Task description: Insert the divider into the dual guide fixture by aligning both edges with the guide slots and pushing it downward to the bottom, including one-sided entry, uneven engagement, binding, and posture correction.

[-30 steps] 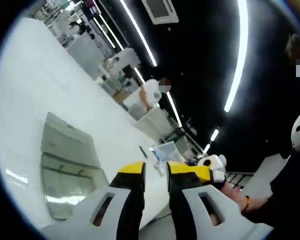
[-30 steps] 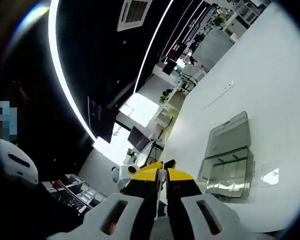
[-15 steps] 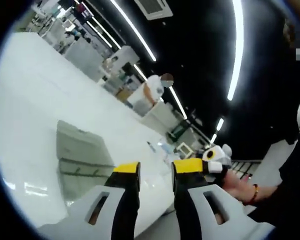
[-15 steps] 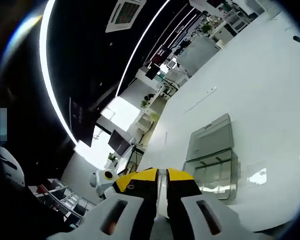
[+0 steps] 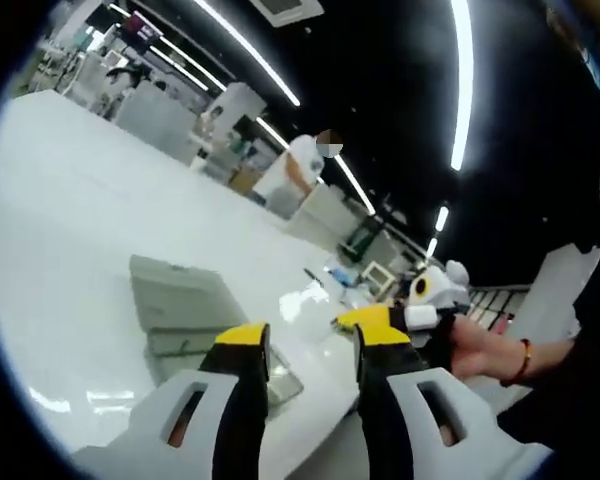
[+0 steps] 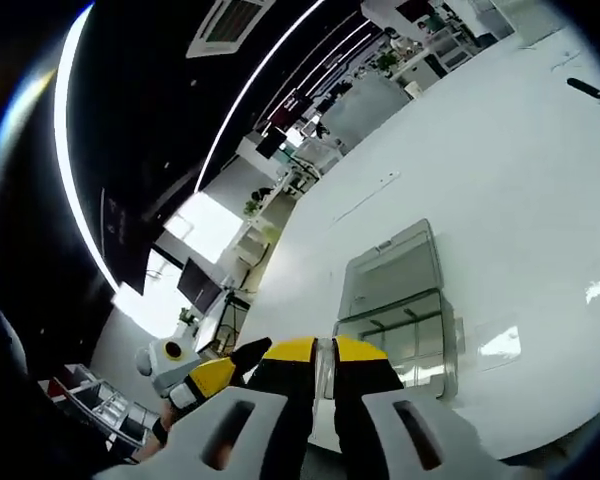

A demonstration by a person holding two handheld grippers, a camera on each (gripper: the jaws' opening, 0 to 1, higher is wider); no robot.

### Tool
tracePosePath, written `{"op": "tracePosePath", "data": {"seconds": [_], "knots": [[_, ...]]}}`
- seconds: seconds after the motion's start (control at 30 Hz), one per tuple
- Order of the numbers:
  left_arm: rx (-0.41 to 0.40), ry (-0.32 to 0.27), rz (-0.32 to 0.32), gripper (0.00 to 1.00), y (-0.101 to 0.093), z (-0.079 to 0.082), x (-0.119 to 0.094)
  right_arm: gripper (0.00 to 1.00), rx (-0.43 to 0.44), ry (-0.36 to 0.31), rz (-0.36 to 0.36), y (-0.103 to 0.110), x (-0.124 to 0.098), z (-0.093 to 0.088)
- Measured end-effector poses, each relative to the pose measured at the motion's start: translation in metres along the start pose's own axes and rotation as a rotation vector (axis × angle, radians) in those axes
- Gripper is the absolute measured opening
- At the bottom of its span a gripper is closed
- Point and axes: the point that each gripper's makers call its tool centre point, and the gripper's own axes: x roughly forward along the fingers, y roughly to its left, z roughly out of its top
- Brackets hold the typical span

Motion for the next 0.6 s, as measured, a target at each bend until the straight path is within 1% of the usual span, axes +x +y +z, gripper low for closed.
{"op": "tracePosePath", "data": {"seconds": [0.13,0.37,0.5,0.6], "knots": [[0.028,0.024,-0.004,0.35,0.004,-0.002,-0.003,0.00,-0.007,-0.003,-0.039,-0.004,0.006,0.000],[0.051,0.027,-0.002,0.39,0.007,0.001,-0.005,0.00,-0.039,0.030,-0.111,-0.014,0.017,-0.004],[0.065,0.037,0.008,0.41,0.011,0.000,-0.005,0.00,-0.068,0.048,-0.156,-0.021,0.022,-0.006],[0.068,0.039,-0.002,0.42,0.011,-0.001,-0.005,0.00,-0.107,0.053,-0.202,-0.027,0.024,-0.006]]}}
